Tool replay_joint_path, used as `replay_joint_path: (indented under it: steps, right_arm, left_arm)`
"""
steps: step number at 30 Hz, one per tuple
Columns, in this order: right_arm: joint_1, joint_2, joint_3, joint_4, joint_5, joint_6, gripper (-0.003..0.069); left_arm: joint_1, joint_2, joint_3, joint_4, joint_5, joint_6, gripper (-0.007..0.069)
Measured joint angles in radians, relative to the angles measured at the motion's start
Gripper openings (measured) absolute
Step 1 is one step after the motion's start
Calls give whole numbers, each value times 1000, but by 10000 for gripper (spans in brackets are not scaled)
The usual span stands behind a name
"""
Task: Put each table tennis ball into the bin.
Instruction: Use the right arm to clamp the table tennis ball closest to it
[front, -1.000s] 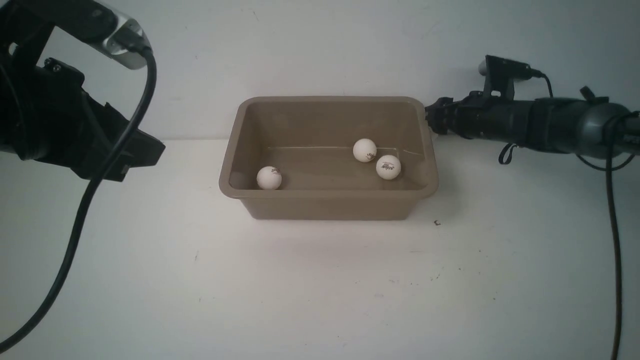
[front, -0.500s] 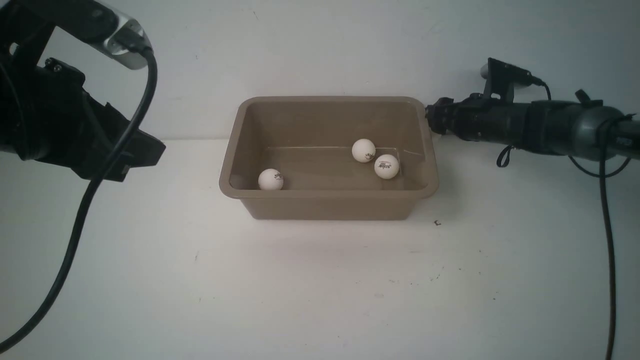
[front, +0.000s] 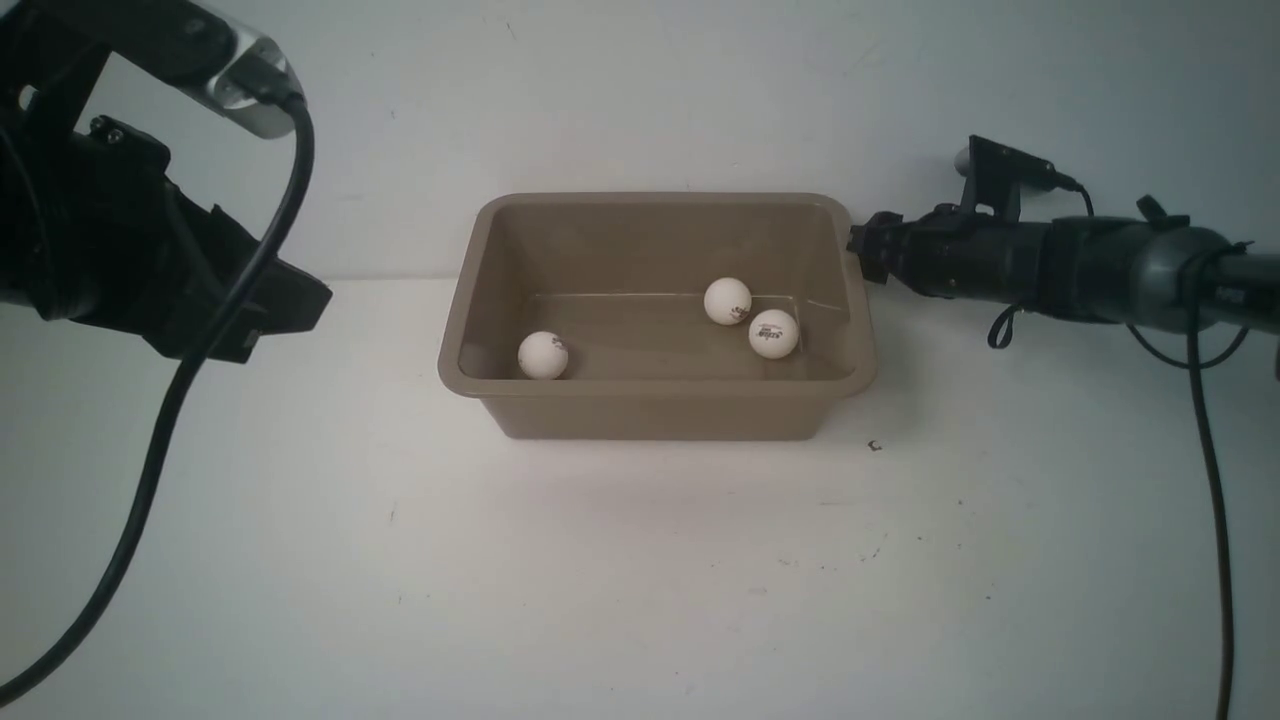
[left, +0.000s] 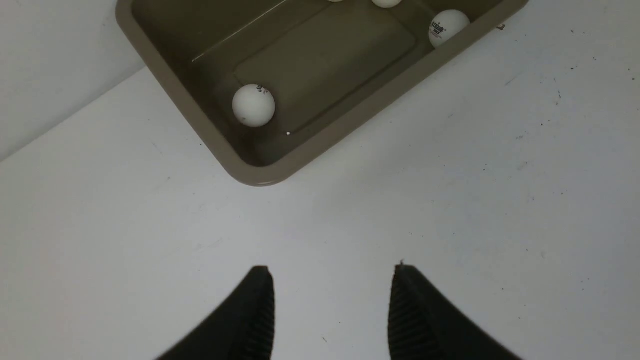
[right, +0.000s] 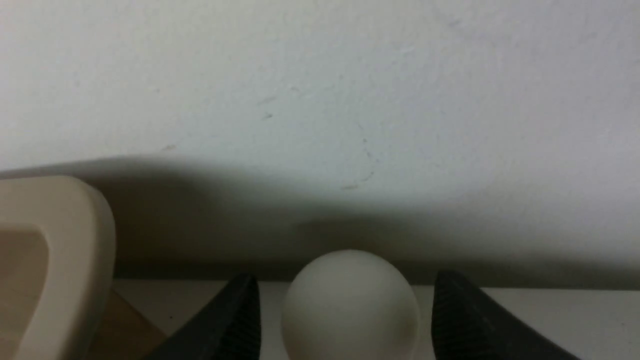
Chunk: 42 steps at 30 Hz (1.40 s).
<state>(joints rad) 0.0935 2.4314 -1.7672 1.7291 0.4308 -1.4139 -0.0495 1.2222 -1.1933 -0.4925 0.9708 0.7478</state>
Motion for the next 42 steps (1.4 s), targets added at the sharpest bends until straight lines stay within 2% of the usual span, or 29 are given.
replay_joint_path:
  steps: [11,18,31,42]
  right_arm:
    - [3,0,0,0,18,18,421]
    - [10,0,0,-2,12,88,421]
    - [10,0,0,-109,12,184,421]
    - [10,0,0,-130,56,200,421]
  left_arm:
    - [0,0,0,-1,-6,0,289]
    - [0,0,0,-1,-7,1,289]
    - [0,0,0,-1,-7,1,289]
    - [0,0,0,-1,-7,2,289]
